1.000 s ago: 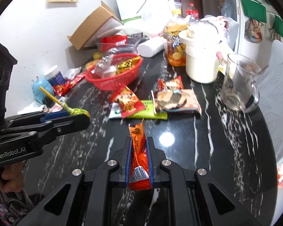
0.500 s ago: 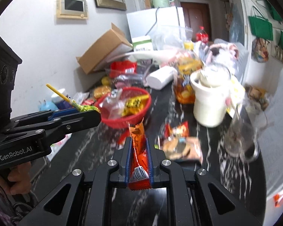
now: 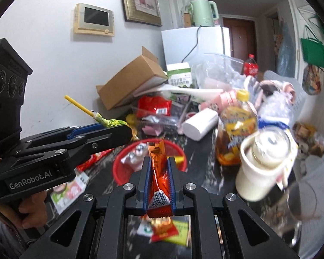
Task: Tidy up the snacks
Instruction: 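Carry the lollipop and orange wafer bar over the red basket with both grippers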
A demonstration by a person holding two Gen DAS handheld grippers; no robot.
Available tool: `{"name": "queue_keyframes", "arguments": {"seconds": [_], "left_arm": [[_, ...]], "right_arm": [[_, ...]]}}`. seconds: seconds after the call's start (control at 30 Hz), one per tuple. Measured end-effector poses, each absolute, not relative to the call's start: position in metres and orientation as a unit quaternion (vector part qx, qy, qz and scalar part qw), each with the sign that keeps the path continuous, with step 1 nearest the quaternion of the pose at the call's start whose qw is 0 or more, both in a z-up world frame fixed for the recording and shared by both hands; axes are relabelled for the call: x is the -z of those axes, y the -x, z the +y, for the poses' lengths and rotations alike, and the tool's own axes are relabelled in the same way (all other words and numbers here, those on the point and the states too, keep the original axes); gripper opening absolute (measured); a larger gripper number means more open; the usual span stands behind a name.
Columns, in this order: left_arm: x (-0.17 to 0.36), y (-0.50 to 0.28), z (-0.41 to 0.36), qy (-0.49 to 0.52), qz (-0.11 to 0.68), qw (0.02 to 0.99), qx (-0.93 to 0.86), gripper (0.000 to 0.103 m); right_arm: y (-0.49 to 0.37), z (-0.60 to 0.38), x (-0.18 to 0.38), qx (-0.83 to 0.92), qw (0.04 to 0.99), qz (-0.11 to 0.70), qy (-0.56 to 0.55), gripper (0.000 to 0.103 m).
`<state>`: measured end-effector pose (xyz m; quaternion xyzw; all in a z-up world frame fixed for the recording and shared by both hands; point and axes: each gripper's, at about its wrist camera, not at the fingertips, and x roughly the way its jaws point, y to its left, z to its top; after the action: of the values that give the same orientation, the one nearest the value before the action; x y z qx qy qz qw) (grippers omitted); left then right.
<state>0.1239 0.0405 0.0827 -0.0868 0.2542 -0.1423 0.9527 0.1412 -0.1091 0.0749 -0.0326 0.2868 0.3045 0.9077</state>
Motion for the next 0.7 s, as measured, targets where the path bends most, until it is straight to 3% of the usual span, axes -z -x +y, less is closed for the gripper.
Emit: {"name": "queue_keyframes", "arguments": {"seconds": [0.7], "left_arm": [[-0.052, -0.198, 0.081, 0.075, 0.287, 0.953, 0.07, 0.026]], "right_arm": [[-0.228, -0.065, -0.05, -0.32, 0.894, 0.313, 0.022, 0.014]]}}
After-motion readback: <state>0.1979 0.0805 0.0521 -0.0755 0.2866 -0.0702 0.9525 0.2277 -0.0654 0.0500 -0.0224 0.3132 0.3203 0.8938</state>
